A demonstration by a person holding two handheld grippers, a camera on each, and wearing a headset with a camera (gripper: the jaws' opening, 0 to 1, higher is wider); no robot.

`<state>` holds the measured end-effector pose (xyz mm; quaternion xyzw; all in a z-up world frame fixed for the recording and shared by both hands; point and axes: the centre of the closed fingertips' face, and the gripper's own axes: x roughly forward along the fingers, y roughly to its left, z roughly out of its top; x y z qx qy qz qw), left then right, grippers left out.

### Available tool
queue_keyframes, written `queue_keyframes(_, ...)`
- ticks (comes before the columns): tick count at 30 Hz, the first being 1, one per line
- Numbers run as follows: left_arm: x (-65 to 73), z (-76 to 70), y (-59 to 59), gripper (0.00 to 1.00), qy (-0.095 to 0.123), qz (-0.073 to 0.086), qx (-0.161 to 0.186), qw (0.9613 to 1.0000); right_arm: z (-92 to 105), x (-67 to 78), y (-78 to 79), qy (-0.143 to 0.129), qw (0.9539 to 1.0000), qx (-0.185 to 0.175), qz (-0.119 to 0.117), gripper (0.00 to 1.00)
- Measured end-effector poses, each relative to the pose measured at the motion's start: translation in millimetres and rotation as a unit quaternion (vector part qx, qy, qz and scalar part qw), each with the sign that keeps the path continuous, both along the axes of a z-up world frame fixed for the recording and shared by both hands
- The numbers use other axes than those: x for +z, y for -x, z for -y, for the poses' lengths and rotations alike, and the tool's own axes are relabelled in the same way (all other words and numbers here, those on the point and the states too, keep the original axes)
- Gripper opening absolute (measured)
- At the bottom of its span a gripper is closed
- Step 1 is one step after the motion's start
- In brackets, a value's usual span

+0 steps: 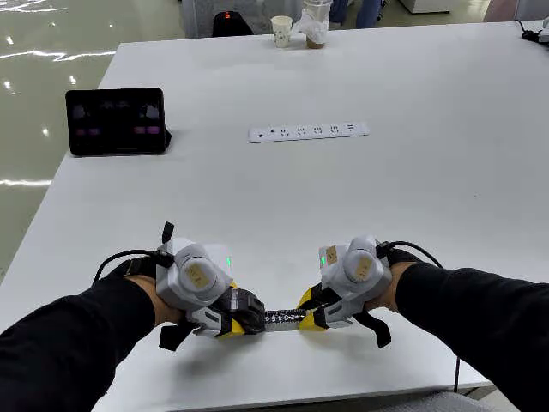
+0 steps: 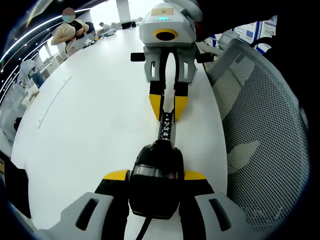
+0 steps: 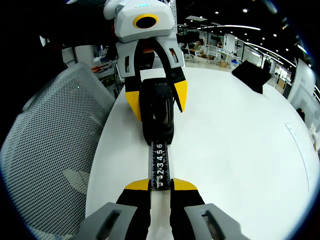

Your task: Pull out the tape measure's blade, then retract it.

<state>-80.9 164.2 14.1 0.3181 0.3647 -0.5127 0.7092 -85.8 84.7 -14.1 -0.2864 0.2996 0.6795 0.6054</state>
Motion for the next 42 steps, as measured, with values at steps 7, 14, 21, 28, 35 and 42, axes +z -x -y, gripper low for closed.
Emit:
queue_keyframes(7, -0.5, -0.2, -0.1, 0.33, 0.0, 0.0, 0.002, 1.0, 3.7, -0.2, -1.1, -0.001, 1.0, -0.006, -0.004, 0.11)
queue_keyframes(14, -0.6, -0.1, -0.4, 0.33, 0.0, 0.0, 0.003, 1.0, 9.4, -0.1, -2.8, 0.0, 0.9999, -0.011, -0.007, 0.11)
queue_keyframes(21, -0.9, -0.5, -0.8, 0.33, 0.0, 0.0, 0.005, 1.0, 13.1, 0.1, -3.4, 0.0, 0.9998, -0.016, -0.01, 0.11)
queue_keyframes(28, -0.8, -0.7, -0.8, 0.33, 0.0, 0.0, 0.006, 1.0, 18.1, -0.1, -4.6, 0.002, 0.9998, -0.018, -0.01, 0.11)
queue_keyframes(35, -0.9, -0.6, -0.4, 0.33, 0.0, 0.0, 0.006, 1.0, 23.9, -0.4, -5.6, 0.005, 0.9997, -0.02, -0.01, 0.11)
queue_keyframes(42, -0.6, -0.9, -0.2, 0.33, 0.0, 0.0, 0.006, 1.0, 29.6, -0.1, -6.2, 0.007, 0.9996, -0.023, -0.011, 0.11)
